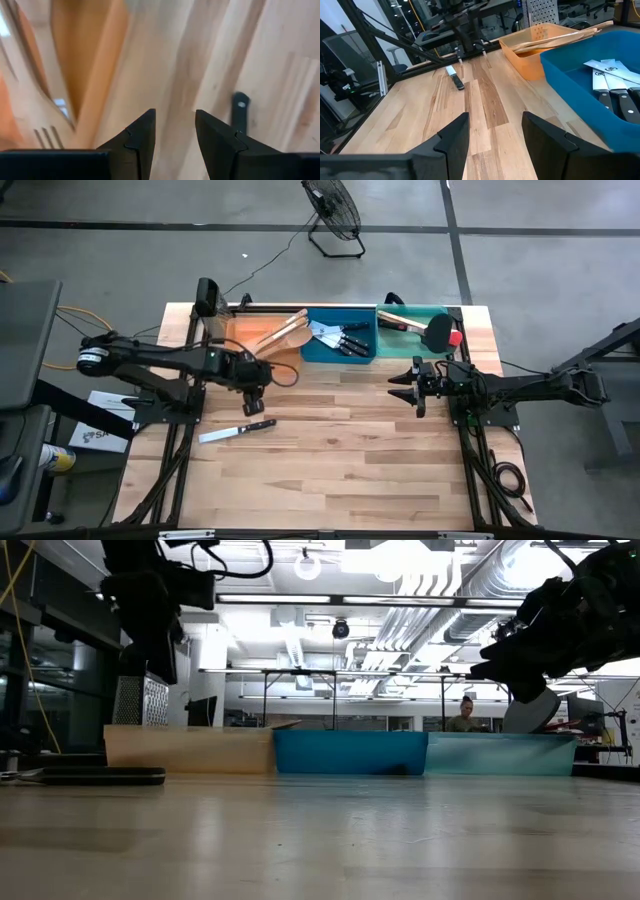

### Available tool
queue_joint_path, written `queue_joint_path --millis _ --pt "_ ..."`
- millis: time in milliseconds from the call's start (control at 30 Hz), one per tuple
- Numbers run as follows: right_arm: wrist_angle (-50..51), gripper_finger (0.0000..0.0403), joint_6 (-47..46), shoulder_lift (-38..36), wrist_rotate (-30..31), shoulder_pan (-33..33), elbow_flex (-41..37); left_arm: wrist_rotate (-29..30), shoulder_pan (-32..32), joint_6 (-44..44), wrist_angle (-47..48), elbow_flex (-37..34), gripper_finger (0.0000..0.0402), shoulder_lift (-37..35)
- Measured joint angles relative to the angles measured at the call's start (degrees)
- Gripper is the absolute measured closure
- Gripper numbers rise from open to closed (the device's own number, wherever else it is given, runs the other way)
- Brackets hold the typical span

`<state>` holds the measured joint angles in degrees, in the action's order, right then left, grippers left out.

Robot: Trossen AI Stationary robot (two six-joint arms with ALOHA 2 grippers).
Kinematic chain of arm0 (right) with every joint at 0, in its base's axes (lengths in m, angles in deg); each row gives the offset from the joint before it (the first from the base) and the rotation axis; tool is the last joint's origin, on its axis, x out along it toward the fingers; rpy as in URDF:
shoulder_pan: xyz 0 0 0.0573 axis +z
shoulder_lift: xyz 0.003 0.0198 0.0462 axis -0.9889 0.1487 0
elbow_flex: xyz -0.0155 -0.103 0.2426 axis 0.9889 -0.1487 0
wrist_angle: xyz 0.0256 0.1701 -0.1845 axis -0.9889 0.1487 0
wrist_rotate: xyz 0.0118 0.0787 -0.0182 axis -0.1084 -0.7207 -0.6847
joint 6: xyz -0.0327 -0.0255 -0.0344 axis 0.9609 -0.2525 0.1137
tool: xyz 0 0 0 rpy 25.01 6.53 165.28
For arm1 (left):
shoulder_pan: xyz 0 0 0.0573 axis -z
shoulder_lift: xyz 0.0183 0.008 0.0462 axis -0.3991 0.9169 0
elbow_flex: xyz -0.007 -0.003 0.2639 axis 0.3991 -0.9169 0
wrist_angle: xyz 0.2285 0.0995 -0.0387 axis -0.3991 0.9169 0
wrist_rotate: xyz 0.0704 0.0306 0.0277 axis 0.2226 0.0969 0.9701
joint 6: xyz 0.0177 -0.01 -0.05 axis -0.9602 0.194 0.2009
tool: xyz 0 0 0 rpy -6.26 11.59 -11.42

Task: Pick & Place Kitchen Items
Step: Put the knife into the blue bin

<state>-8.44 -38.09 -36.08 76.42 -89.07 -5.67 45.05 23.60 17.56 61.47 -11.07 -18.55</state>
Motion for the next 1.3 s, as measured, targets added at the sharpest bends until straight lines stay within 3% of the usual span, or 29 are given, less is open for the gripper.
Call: queue_joint_path --millis 533,1300 --pt "0.0 0.0229 -0.02 -0.01 0.0 0.0 0.01 0.52 10.6 11.94 2.8 -0.09 0.0268 2.38" --pt "0.02 0.0229 0.0 -0.01 -0.02 0.0 0.01 0.49 17.66 18.92 2.45 -0.07 0.0268 8.16"
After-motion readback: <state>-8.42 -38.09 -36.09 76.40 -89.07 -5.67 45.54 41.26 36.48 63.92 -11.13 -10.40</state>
